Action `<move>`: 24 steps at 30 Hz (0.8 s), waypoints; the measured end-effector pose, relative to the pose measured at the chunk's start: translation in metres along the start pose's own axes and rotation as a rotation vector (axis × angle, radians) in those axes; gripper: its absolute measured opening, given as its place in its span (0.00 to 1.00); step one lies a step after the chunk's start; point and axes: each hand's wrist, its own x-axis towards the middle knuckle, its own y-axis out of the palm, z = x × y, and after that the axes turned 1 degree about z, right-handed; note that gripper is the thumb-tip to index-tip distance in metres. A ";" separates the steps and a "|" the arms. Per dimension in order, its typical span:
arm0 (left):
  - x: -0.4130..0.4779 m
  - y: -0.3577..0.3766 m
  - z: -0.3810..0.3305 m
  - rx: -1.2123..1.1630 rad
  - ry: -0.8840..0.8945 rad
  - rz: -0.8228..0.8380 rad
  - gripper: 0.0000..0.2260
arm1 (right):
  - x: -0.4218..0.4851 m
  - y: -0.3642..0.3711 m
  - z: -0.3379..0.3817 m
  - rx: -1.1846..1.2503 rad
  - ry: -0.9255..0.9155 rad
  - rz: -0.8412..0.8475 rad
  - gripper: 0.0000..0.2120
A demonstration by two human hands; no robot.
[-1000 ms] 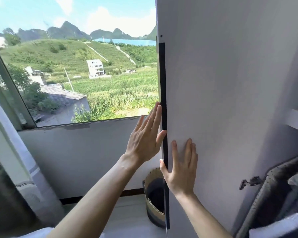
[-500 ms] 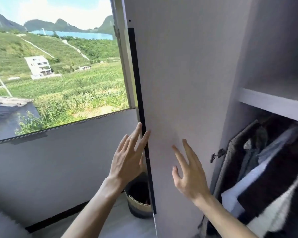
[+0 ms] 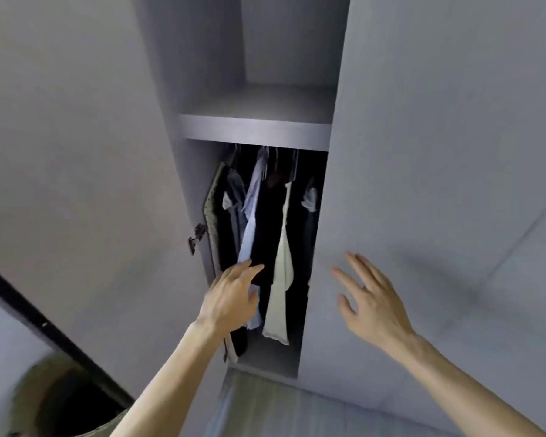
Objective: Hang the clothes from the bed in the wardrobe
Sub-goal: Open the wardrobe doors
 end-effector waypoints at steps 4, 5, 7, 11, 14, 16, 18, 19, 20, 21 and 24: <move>0.058 -0.007 -0.060 -0.057 0.143 -0.026 0.26 | 0.031 -0.065 -0.034 -0.105 0.022 -0.104 0.26; 0.071 -0.013 -0.074 -0.085 0.165 -0.061 0.27 | 0.043 -0.082 -0.040 -0.125 0.014 -0.139 0.26; 0.093 -0.031 -0.103 -0.176 0.205 -0.158 0.29 | 0.070 -0.114 -0.048 -0.150 -0.011 -0.229 0.26; 0.130 -0.075 -0.152 -0.379 0.202 -0.301 0.31 | 0.128 -0.166 -0.056 -0.201 -0.061 -0.394 0.26; 0.146 -0.099 -0.180 -0.561 0.133 -0.298 0.26 | 0.163 -0.185 -0.063 -0.266 -0.093 -0.484 0.26; 0.153 -0.108 -0.194 -0.637 0.094 -0.273 0.16 | 0.181 -0.188 -0.069 -0.312 -0.086 -0.515 0.28; 0.160 -0.109 -0.200 -0.640 0.064 -0.256 0.11 | 0.193 -0.180 -0.081 -0.357 -0.078 -0.537 0.30; 0.163 -0.106 -0.201 -0.635 0.046 -0.255 0.11 | 0.196 -0.174 -0.088 -0.387 -0.079 -0.541 0.32; 0.166 -0.103 -0.201 -0.637 0.024 -0.262 0.12 | 0.198 -0.167 -0.096 -0.424 -0.089 -0.544 0.34; 0.169 -0.099 -0.201 -0.663 -0.005 -0.279 0.12 | 0.199 -0.160 -0.104 -0.463 -0.107 -0.553 0.34; 0.170 -0.083 -0.209 -0.910 -0.067 -0.363 0.09 | 0.202 -0.146 -0.119 -0.527 -0.146 -0.603 0.34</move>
